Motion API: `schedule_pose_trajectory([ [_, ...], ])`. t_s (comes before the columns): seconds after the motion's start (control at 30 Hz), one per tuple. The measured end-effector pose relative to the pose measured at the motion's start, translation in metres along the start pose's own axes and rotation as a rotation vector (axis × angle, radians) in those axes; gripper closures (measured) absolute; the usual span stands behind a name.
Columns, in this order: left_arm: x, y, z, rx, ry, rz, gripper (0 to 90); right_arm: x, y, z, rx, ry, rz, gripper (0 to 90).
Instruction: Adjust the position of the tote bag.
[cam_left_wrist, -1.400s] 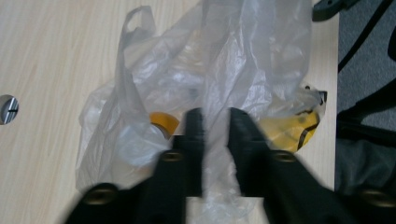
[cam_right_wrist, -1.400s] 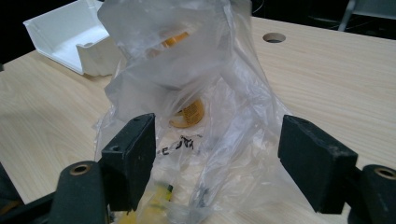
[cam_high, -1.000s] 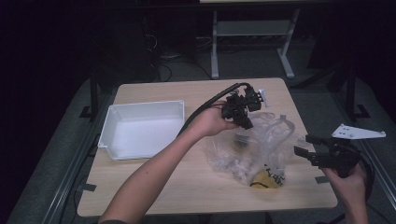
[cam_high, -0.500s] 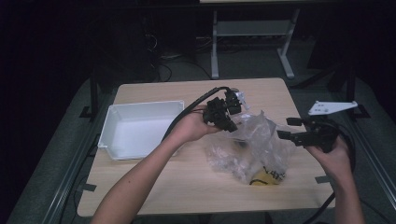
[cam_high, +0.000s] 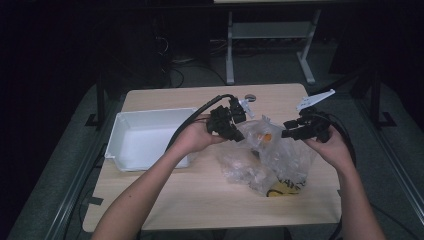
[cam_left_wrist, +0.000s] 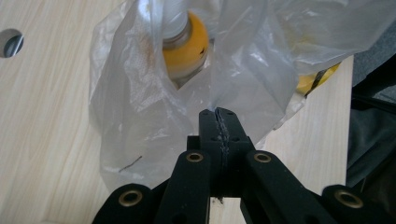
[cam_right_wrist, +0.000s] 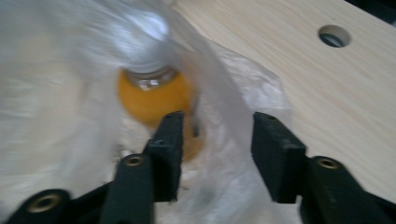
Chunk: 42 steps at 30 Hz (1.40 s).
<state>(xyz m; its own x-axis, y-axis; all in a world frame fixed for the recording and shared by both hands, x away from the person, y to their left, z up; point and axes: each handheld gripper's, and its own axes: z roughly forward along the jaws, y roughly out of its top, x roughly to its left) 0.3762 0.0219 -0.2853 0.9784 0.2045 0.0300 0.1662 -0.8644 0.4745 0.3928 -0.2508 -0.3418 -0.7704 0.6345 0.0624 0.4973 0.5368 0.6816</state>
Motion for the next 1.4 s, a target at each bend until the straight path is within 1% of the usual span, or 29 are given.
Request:
schedule_pose_trajectory([
  [0.1,0.002,-0.003,-0.002,-0.002,0.000,-0.007,90.0,-0.004,0.004,0.007,0.034,-0.016,-0.005,63.7],
  [0.13,0.002,-0.004,-0.002,-0.002,0.003,-0.003,90.0,-0.006,0.005,0.009,0.033,-0.020,-0.010,65.3],
  [0.2,0.003,-0.006,-0.003,0.001,0.004,-0.003,90.0,-0.009,0.005,0.014,0.047,-0.006,0.001,71.9],
  [0.23,0.003,-0.007,-0.003,-0.003,0.007,-0.005,90.0,-0.009,0.005,0.016,0.052,-0.010,-0.002,74.2],
  [0.33,0.004,-0.009,-0.001,0.006,0.011,-0.008,90.0,-0.008,0.006,0.023,0.072,-0.010,-0.014,85.2],
  [0.4,0.004,-0.012,0.001,0.012,0.014,-0.013,90.0,-0.007,0.009,0.025,0.071,-0.013,-0.021,89.6],
  [0.47,0.005,-0.014,0.003,0.018,0.011,-0.016,90.0,-0.007,0.010,0.026,0.063,-0.022,-0.023,89.8],
  [0.6,0.007,-0.016,0.006,0.023,0.015,-0.019,90.0,-0.010,0.015,0.024,0.047,-0.035,-0.004,90.0],
  [0.7,0.008,-0.018,0.010,0.030,0.012,-0.022,90.0,-0.011,0.021,0.024,0.049,-0.050,-0.001,90.0],
  [0.73,0.008,-0.018,0.012,0.036,0.015,-0.017,90.0,-0.012,0.022,0.024,0.050,-0.053,0.002,90.0],
  [0.8,0.008,-0.020,0.014,0.042,0.018,-0.018,90.0,-0.014,0.025,0.025,0.033,-0.054,0.013,90.0],
  [0.87,0.008,-0.022,0.018,0.051,0.020,-0.023,90.0,-0.016,0.026,0.027,0.033,-0.058,0.030,90.0],
  [0.9,0.008,-0.023,0.019,0.053,0.017,-0.023,90.0,-0.017,0.025,0.029,0.038,-0.052,0.044,90.0],
  [1.0,0.008,-0.026,0.025,0.058,0.012,-0.031,90.0,-0.019,0.024,0.037,0.058,-0.052,0.055,90.0],
  [1.03,0.008,-0.027,0.028,0.068,0.017,-0.024,90.0,-0.019,0.024,0.040,0.065,-0.051,0.062,90.0],
  [1.23,0.005,-0.034,0.042,0.097,0.023,-0.028,90.0,-0.017,0.020,0.054,0.111,-0.040,0.064,90.0],
  [1.4,0.001,-0.039,0.053,0.118,0.029,-0.021,90.0,-0.015,0.014,0.064,0.153,-0.036,0.076,90.0],
])
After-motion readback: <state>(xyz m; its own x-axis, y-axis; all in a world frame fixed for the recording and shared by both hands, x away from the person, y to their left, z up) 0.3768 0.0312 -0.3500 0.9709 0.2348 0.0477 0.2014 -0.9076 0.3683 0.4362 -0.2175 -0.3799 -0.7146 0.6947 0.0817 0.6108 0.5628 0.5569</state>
